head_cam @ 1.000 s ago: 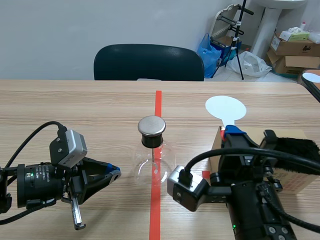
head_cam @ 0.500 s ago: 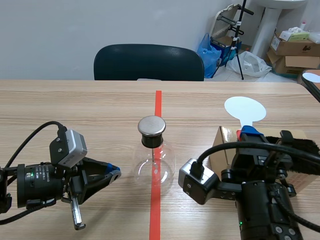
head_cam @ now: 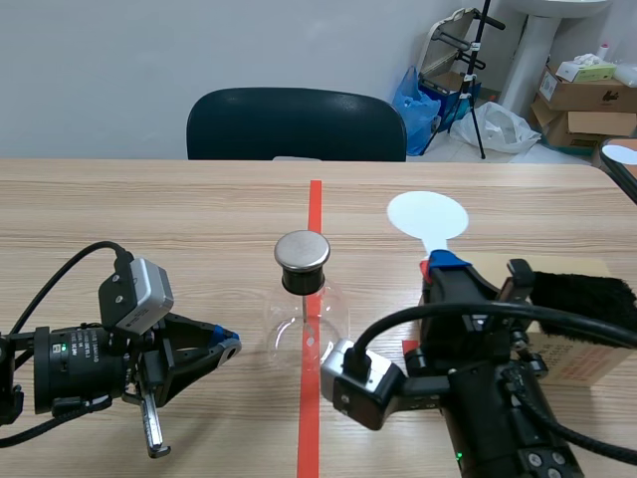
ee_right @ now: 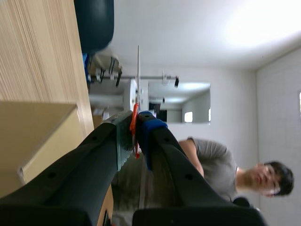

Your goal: Do the electroscope experiment

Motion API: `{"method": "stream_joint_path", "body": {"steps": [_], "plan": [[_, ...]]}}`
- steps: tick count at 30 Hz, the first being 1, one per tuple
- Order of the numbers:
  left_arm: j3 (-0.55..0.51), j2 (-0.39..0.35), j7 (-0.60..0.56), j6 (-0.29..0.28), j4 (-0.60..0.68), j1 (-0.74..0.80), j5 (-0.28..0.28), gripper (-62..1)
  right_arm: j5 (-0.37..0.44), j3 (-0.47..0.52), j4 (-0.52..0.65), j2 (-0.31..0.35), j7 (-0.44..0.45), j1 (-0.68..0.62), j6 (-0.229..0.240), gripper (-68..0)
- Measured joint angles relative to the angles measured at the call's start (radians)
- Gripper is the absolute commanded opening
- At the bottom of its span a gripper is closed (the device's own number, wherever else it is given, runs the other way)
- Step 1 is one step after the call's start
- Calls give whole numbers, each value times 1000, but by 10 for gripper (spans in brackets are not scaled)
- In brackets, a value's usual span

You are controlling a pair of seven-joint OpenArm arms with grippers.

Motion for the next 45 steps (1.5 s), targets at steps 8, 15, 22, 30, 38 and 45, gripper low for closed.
{"method": "stream_joint_path", "body": {"steps": [8, 15, 22, 30, 38, 45], "plan": [[0, 0, 0, 0, 0, 0, 0, -579, 0, 0, 0, 0, 214, 0, 0, -665], [0, 0, 0, 0, 0, 0, 0, -579, 0, 0, 0, 0, 334, 0, 0, -665], [0, 0, 0, 0, 0, 0, 0, -579, 0, 0, 0, 0, 379, 0, 0, -665], [0, 0, 0, 0, 0, 0, 0, -579, 0, 0, 0, 0, 397, 0, 0, -665], [0, 0, 0, 0, 0, 0, 0, -579, 0, 0, 0, 0, 397, 0, 0, -665], [0, 0, 0, 0, 0, 0, 0, -579, 0, 0, 0, 0, 397, 0, 0, -665]]}}
